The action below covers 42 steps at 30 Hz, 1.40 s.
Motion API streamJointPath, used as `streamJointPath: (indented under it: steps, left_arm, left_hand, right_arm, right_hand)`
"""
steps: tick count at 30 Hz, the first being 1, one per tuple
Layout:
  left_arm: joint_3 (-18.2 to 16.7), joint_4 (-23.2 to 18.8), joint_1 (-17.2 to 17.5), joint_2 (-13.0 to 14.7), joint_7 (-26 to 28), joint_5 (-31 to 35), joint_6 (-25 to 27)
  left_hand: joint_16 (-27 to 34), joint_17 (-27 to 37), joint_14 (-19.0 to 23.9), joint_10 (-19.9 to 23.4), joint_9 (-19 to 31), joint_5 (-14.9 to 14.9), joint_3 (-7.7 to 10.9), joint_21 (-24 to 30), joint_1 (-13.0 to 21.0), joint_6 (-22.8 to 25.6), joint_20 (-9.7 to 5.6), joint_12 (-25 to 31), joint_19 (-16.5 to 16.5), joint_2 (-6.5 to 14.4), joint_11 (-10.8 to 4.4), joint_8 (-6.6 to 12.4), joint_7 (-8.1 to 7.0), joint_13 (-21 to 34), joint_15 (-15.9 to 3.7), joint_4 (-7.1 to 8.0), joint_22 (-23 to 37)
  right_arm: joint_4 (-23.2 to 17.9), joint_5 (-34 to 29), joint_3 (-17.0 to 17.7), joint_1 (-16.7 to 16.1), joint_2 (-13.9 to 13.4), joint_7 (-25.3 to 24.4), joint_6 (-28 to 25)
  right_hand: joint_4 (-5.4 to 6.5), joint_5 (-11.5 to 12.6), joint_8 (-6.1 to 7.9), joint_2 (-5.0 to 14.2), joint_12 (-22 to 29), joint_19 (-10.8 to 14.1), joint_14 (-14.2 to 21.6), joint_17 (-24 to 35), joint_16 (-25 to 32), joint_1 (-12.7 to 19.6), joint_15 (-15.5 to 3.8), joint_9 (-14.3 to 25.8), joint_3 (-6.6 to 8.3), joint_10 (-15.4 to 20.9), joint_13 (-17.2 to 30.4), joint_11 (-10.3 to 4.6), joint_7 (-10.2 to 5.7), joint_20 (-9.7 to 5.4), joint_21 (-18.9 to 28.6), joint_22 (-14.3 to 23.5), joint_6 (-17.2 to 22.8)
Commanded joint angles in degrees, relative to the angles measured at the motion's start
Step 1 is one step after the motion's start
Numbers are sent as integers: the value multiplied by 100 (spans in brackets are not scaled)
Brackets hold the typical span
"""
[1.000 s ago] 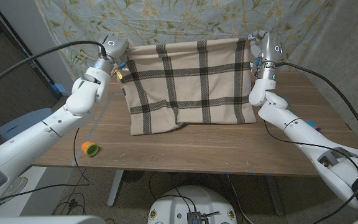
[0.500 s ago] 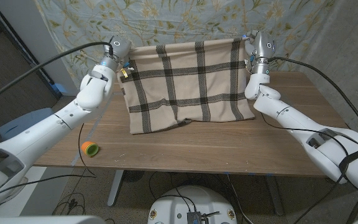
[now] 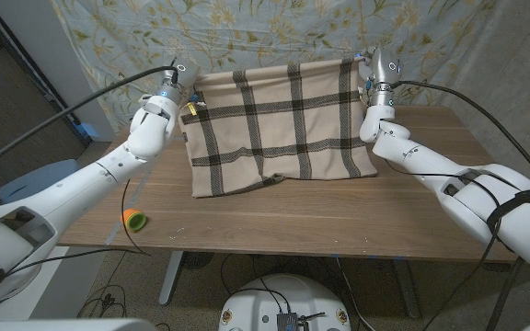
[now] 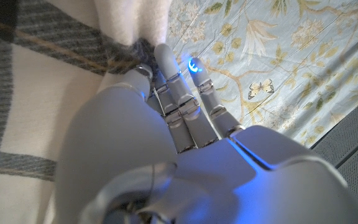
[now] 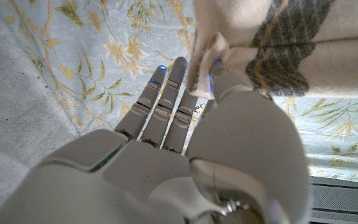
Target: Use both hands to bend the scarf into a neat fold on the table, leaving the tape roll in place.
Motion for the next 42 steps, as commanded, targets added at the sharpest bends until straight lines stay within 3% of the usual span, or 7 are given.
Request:
streamJointPath:
  steps: [1,4,6,11,19,31,42]
  left_arm:
    - [535,415,-410,-243,-1121,836,367]
    - [785,580,-597,-373,-2056,1389,511]
    - [817,597,-596,-370,-2114,1479,497]
    - [871,595,-578,-402,-2202,1766,555]
    - [622,185,-276,-376,-1945,1391,499]
    - [-128,-717,745,-195,-458,-35,504]
    - [-699,-1623,1429,46,-674,-1408,564]
  left_hand:
    - [-1041,-932,-670,-613,-346,-225,-47,33,-79,-731,-39,-582,-314,-192,-138,-692,-26,-416,-282,-98,9]
    - [-1631,-2534,-2085,-1973,-887,-139,-297,-366,-1152,-2103,29,-817,-707,-465,-72,-883,-52,-1164,-184,248,-60]
    - [-1612,-3329,-3006,-2911,-1057,-60,-507,-700,-2006,-3004,272,-835,-1002,-555,72,-908,-200,-1596,120,592,-81]
    - [-1598,-3748,-3557,-3643,-1089,-29,-535,-996,-2399,-3606,629,-833,-1287,-414,176,-886,-322,-1868,493,774,-88]
    - [-1527,-3914,-3556,-3464,-1094,-33,-532,-1101,-2573,-3387,635,-697,-1290,-311,119,-768,-442,-1983,467,863,-89]
    - [-1350,-4283,-3155,-2744,-1099,-61,-760,-1419,-3381,-2849,974,-492,-1453,-281,195,-651,-403,-2211,465,1267,-62]
    - [-1474,-4508,-3589,-3278,-1097,-28,-1256,-1883,-4350,-3438,1375,-715,-1818,-677,465,-873,-325,-2303,912,1583,-43]
  right_arm:
    - [-230,227,-377,234,-191,1046,-497]
    - [-894,394,-395,198,-525,2283,-956]
    - [-1060,475,-391,208,-647,2757,-1027]
    - [-1262,580,-322,182,-805,3262,-1077]
    - [-1921,657,-24,-303,-1200,3127,-646]
    - [-3025,603,279,-1126,-1752,3482,-510]
    - [-3643,390,407,-1629,-1997,3735,-382]
  right_hand:
    - [125,-197,-720,2,-465,-151,-468,-138,-433,-241,-630,-244,-37,-857,-248,83,-95,119,78,-6,-1045]
    - [170,-284,-1633,-179,-1477,-497,-1270,-489,-1050,-667,-490,-363,-66,-2522,-598,183,-139,287,37,-64,-2902]
    - [225,-294,-1662,-196,-1913,-755,-1733,-636,-1297,-888,-364,-363,-104,-3174,-720,217,-79,367,-42,-79,-3715]
    - [321,-344,-1608,-195,-2450,-1169,-2469,-851,-1480,-1264,-56,-361,-192,-3943,-868,293,-56,488,-217,-106,-4558]
    - [395,-393,-1185,53,-2392,-1028,-2310,-1049,-1336,-1479,-99,-355,-95,-3451,-964,340,40,472,-193,-114,-3360]
    - [541,-450,-1116,98,-2335,-958,-2033,-1145,-1231,-1802,-68,-361,-125,-3084,-1013,419,92,525,-176,-112,-2890]
    - [599,-458,-1109,111,-2313,-905,-1908,-1197,-1200,-1946,-46,-364,-131,-2918,-1034,449,117,550,-158,-109,-2726]
